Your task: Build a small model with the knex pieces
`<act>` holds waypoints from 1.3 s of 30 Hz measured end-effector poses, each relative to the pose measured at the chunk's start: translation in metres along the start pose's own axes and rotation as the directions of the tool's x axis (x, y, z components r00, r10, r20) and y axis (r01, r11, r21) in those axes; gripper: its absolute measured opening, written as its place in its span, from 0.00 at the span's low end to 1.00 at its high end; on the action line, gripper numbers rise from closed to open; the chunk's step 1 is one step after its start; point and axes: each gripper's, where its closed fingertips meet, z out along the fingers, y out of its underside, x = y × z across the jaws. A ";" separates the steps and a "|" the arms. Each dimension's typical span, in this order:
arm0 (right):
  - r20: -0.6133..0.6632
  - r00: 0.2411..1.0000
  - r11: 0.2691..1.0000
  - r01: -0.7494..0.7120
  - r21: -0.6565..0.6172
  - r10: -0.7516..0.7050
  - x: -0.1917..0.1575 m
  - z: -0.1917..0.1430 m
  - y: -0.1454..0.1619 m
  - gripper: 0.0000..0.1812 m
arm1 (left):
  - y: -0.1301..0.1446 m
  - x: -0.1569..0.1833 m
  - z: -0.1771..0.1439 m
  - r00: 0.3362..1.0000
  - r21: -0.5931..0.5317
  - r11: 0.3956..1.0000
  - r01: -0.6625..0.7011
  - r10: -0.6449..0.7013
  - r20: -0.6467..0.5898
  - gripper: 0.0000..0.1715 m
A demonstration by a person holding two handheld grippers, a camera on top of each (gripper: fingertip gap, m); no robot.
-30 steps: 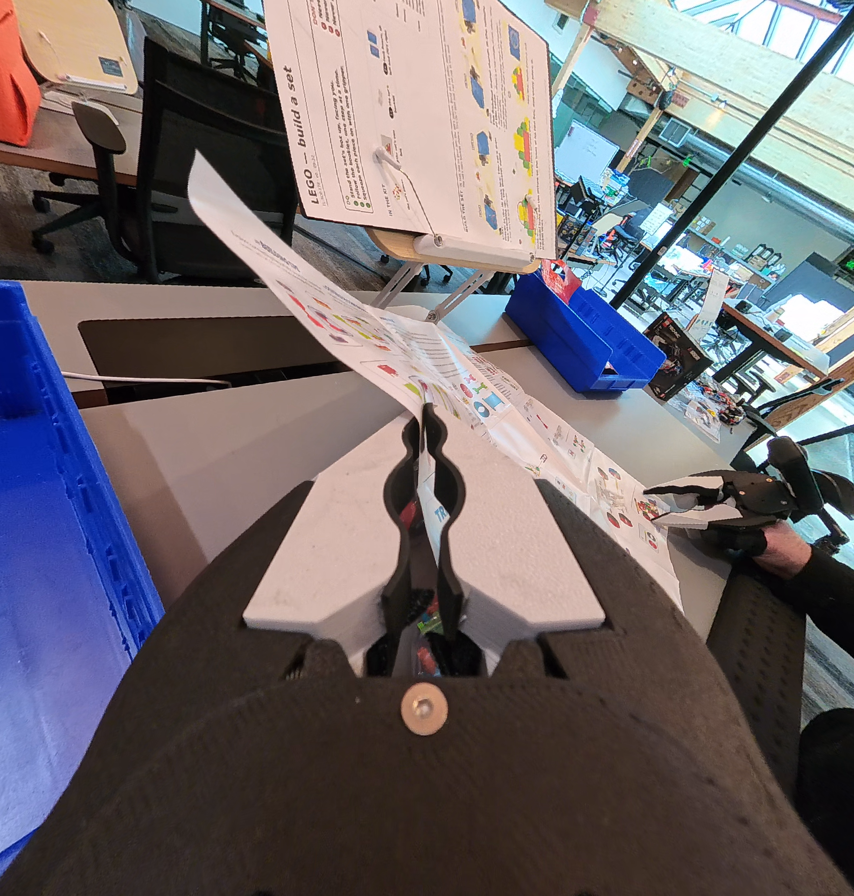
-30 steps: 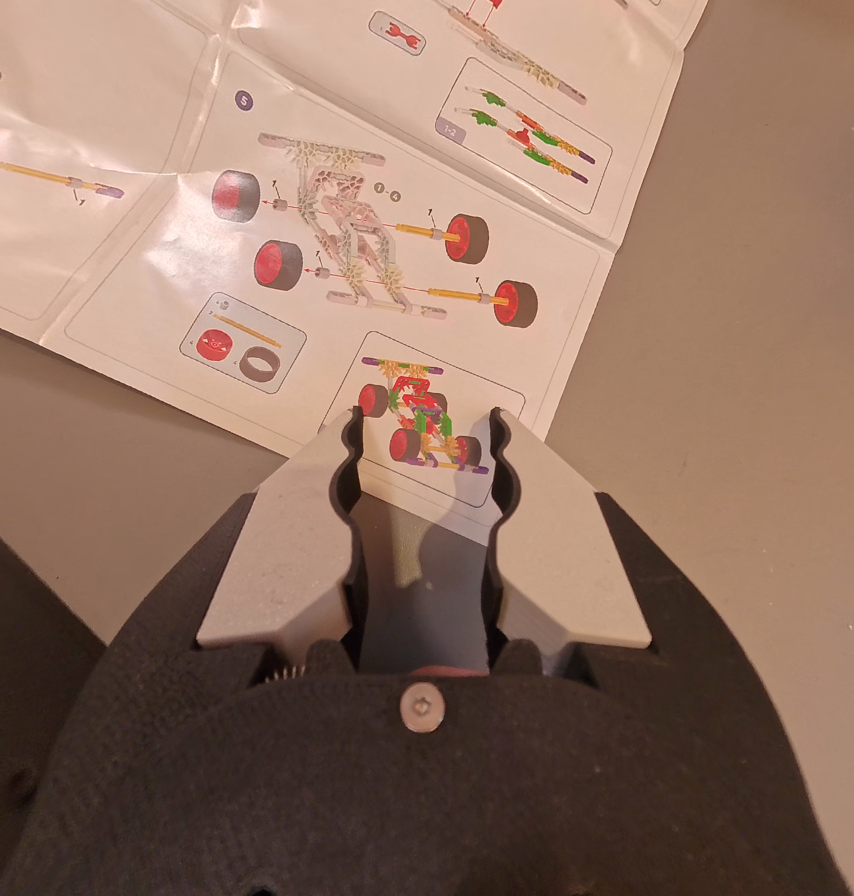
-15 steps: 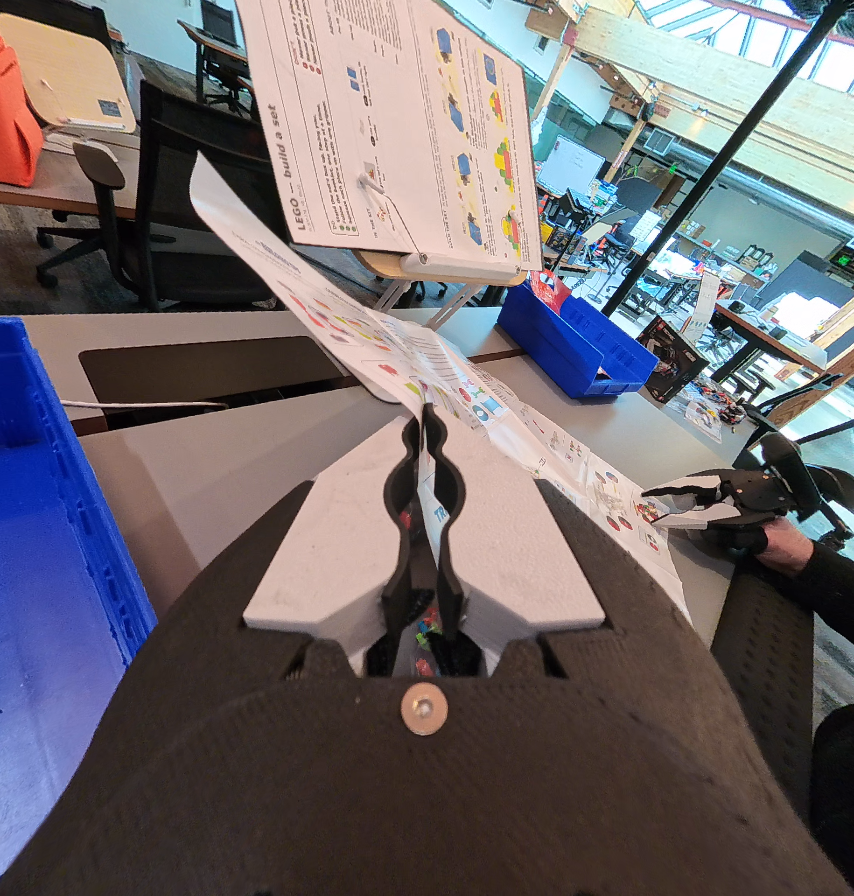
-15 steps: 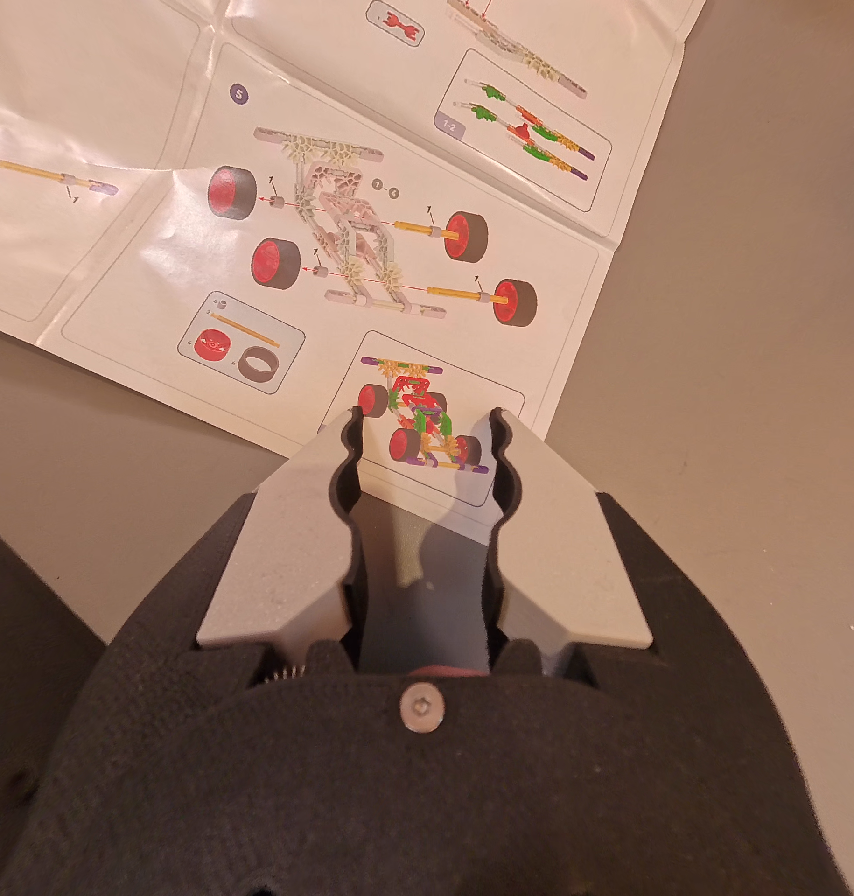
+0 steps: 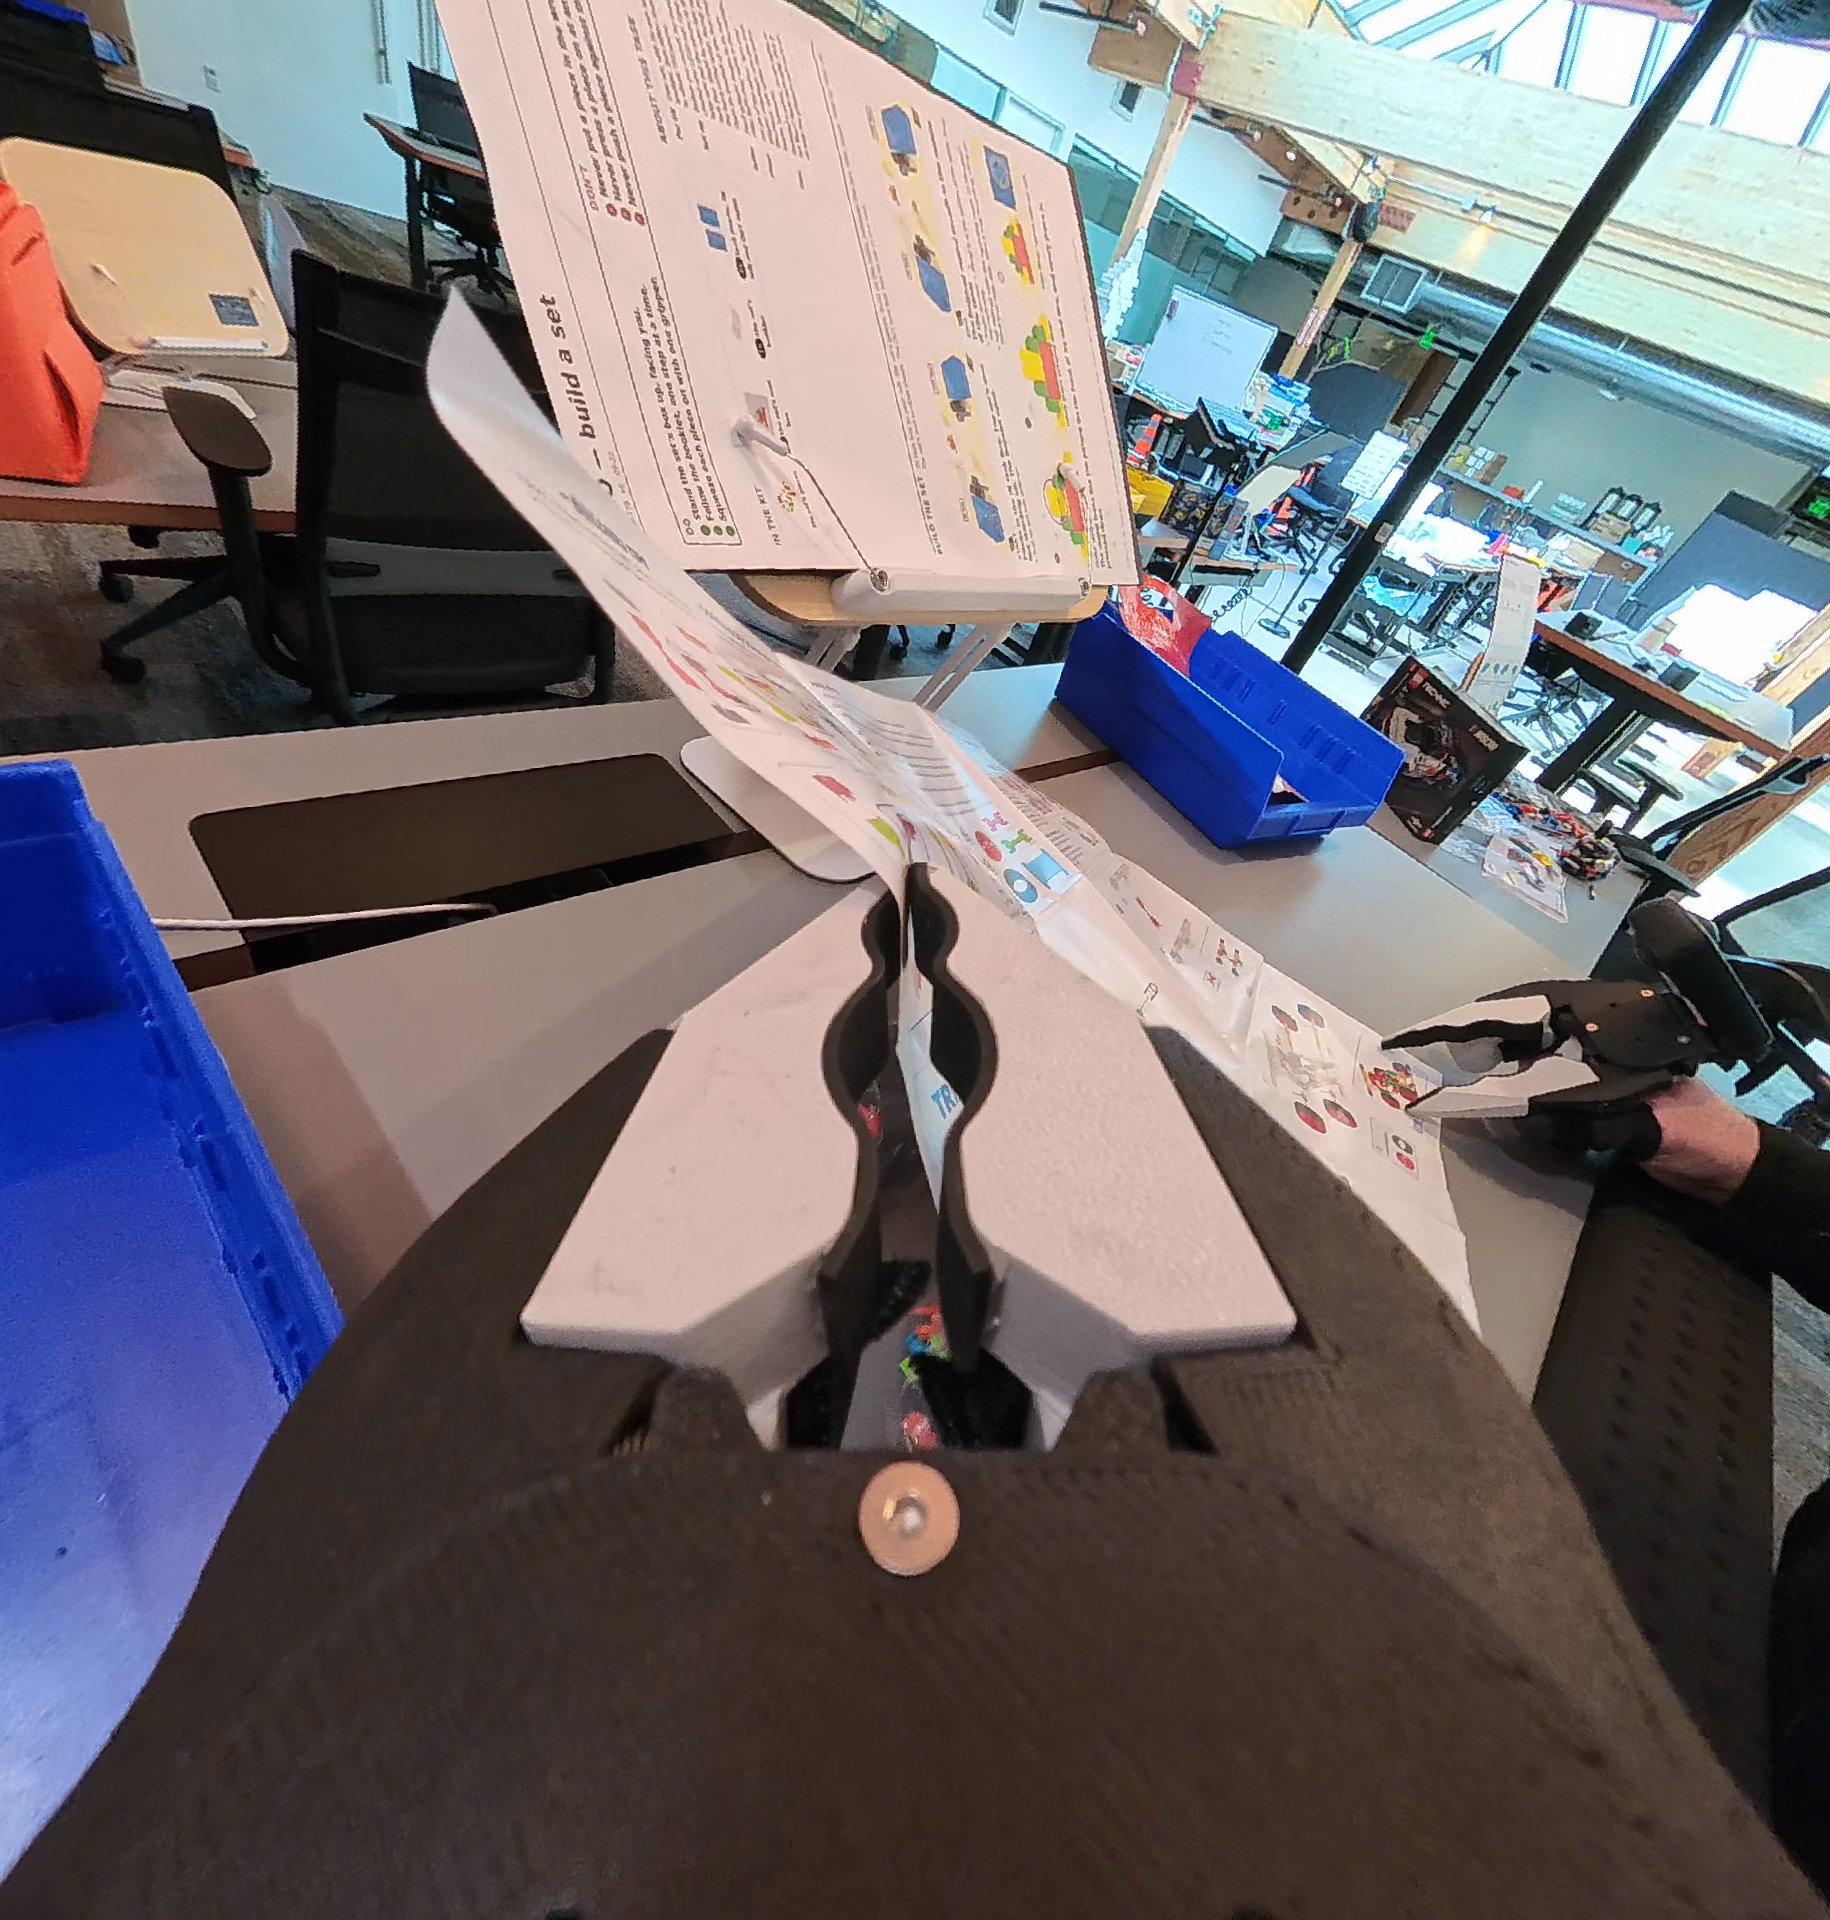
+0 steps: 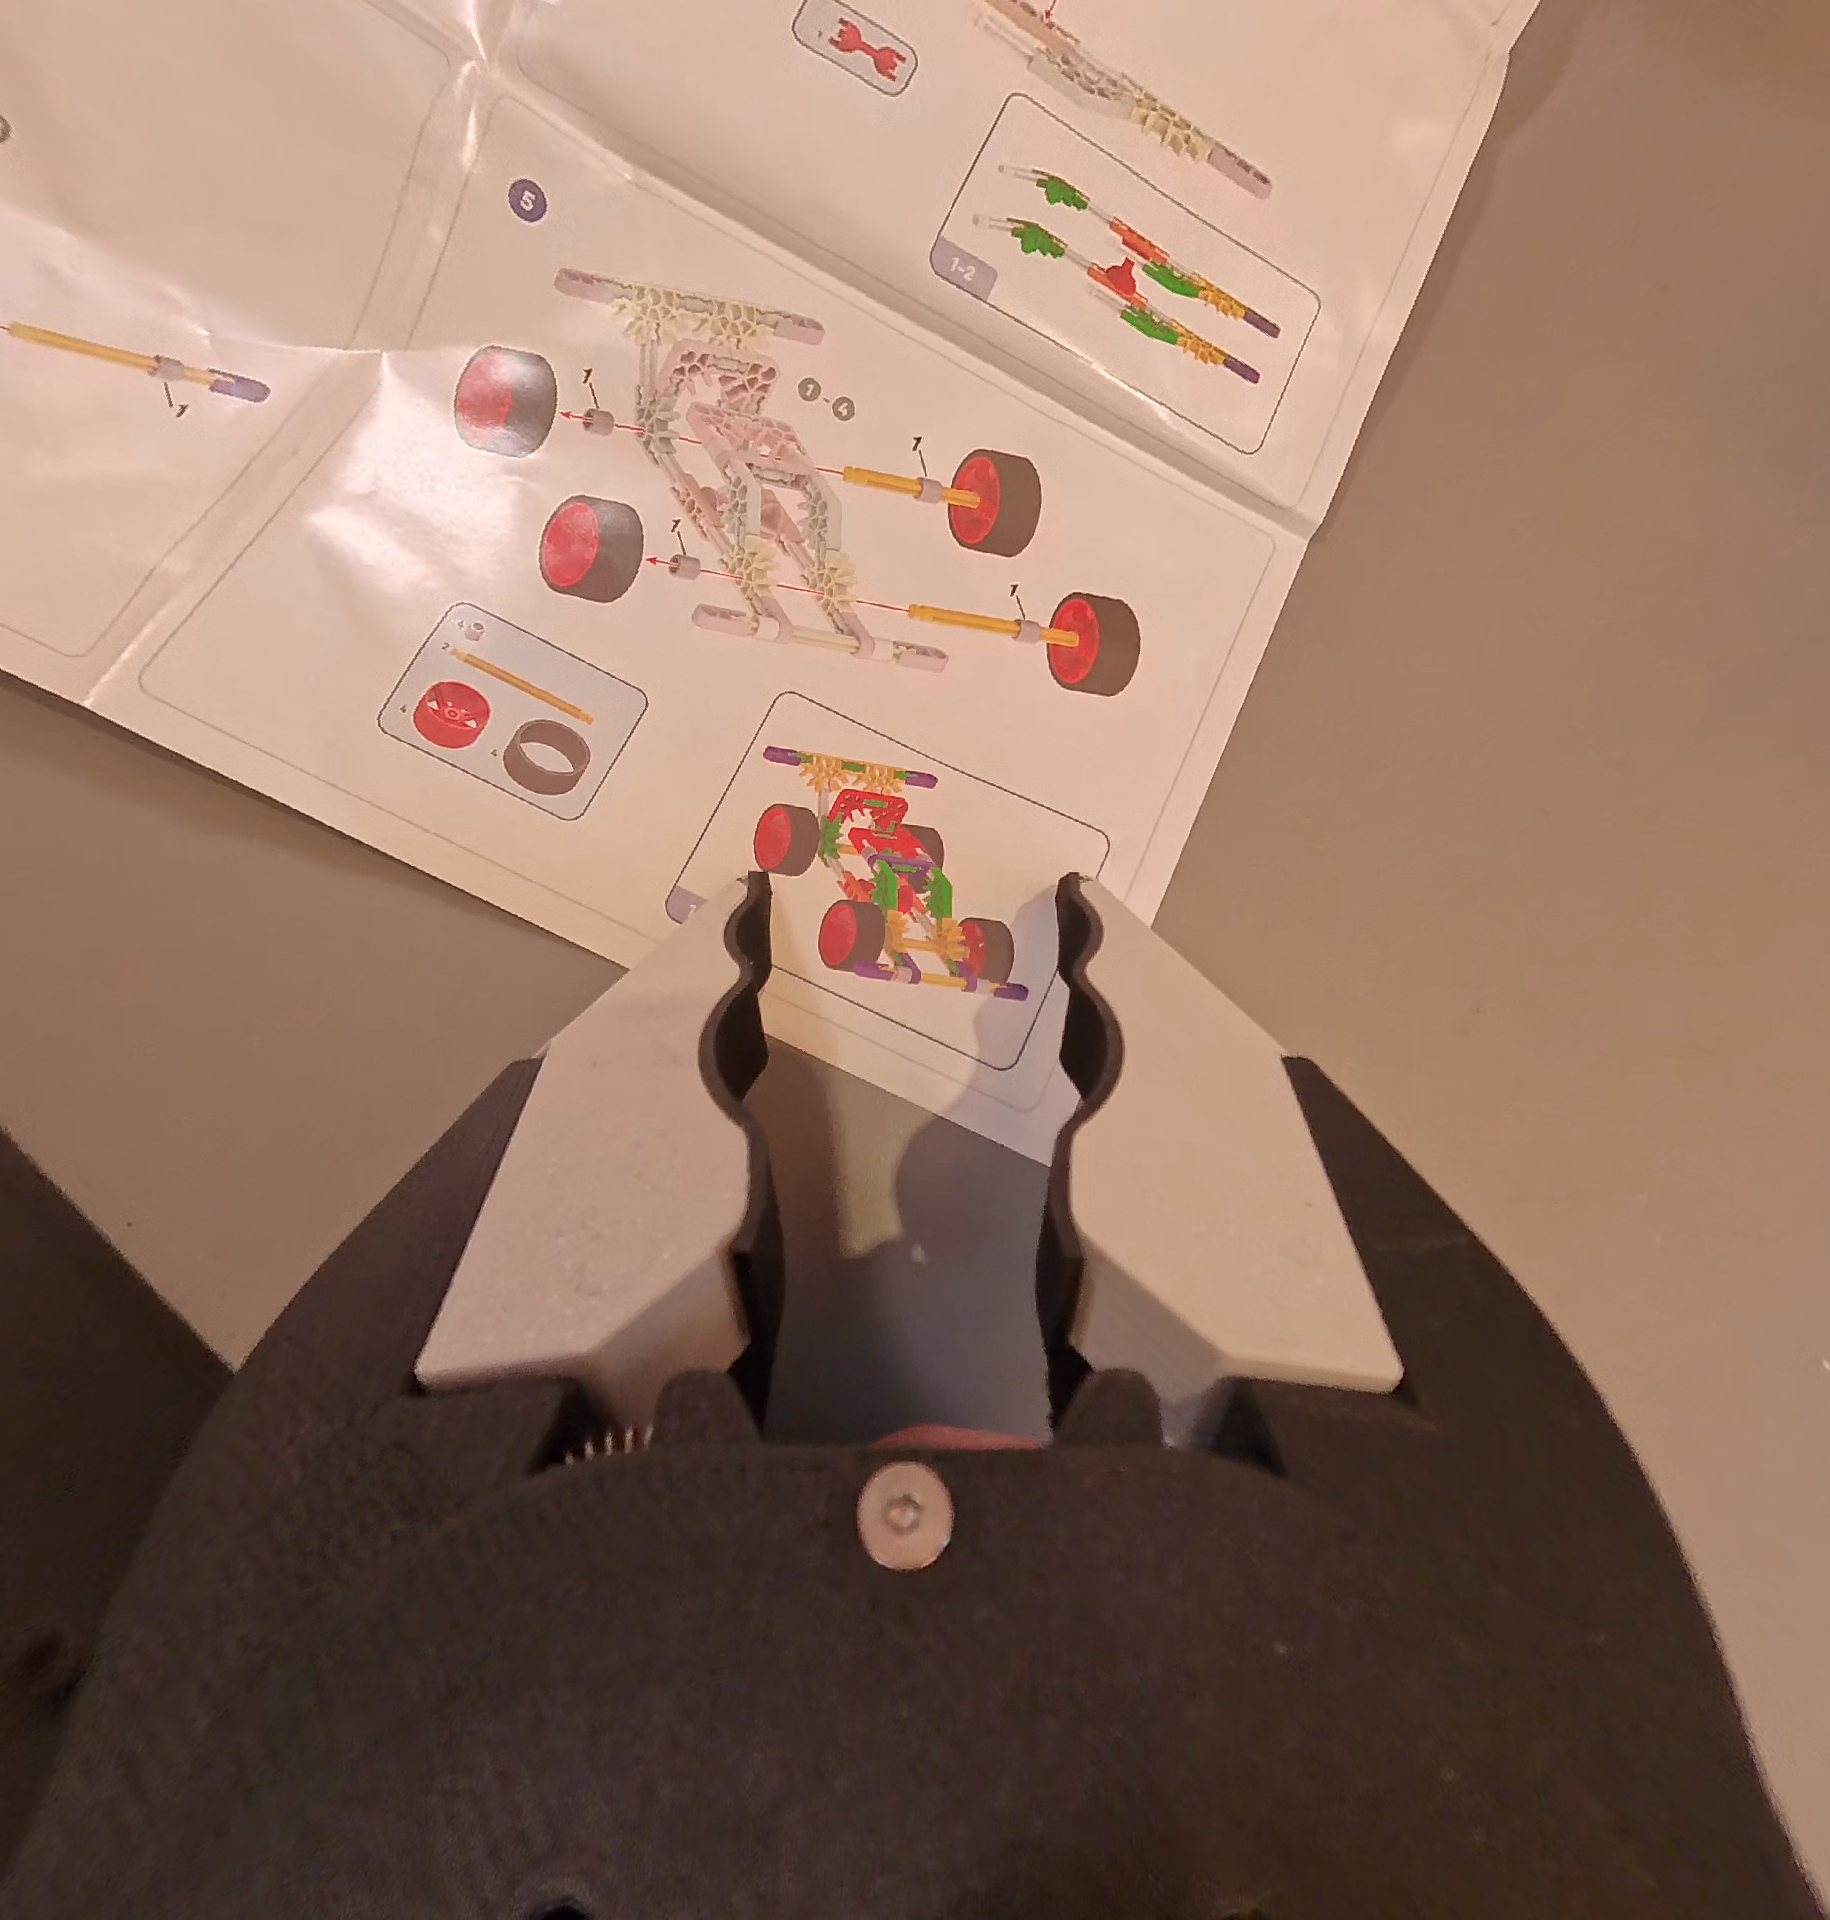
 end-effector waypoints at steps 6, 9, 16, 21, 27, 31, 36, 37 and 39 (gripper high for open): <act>0.001 1.000 1.000 0.006 0.000 -0.006 0.000 0.000 0.000 0.31 | -0.007 0.003 -0.006 1.000 0.035 0.999 -0.019 0.019 -0.006 0.00; 0.025 0.999 1.000 -0.023 -0.007 0.023 0.000 0.000 0.000 0.34 | -0.013 0.007 -0.011 0.999 0.055 0.998 -0.041 0.042 -0.017 0.00; 0.062 0.992 0.991 -0.115 0.069 0.110 0.013 -0.006 -0.023 0.38 | -0.025 0.018 -0.024 0.994 0.078 0.992 -0.096 0.100 -0.041 0.00; 0.144 0.966 0.962 -0.233 0.143 0.213 0.021 -0.003 -0.055 0.44 | -0.032 0.030 -0.034 0.987 0.098 0.986 -0.134 0.142 -0.071 0.00; 0.227 0.945 0.944 -0.279 0.176 0.237 0.025 0.017 -0.086 0.47 | -0.041 0.046 -0.044 0.974 0.125 0.975 -0.184 0.197 -0.110 0.00; 0.294 0.927 0.933 -0.297 0.203 0.232 0.029 0.027 -0.112 0.49 | -0.047 0.059 -0.051 0.963 0.139 0.969 -0.207 0.226 -0.146 0.00; 0.405 0.875 0.887 -0.386 0.253 0.265 0.044 0.040 -0.148 0.48 | -0.055 0.072 -0.063 0.950 0.170 0.965 -0.202 0.235 -0.204 0.00; 0.432 0.857 0.873 -0.415 0.255 0.281 0.048 0.044 -0.154 0.48 | -0.056 0.074 -0.065 0.949 0.175 0.964 -0.199 0.234 -0.213 0.00; 0.485 0.816 0.847 -0.472 0.246 0.314 0.055 0.053 -0.164 0.48 | -0.058 0.077 -0.069 0.944 0.189 0.963 -0.191 0.233 -0.234 0.00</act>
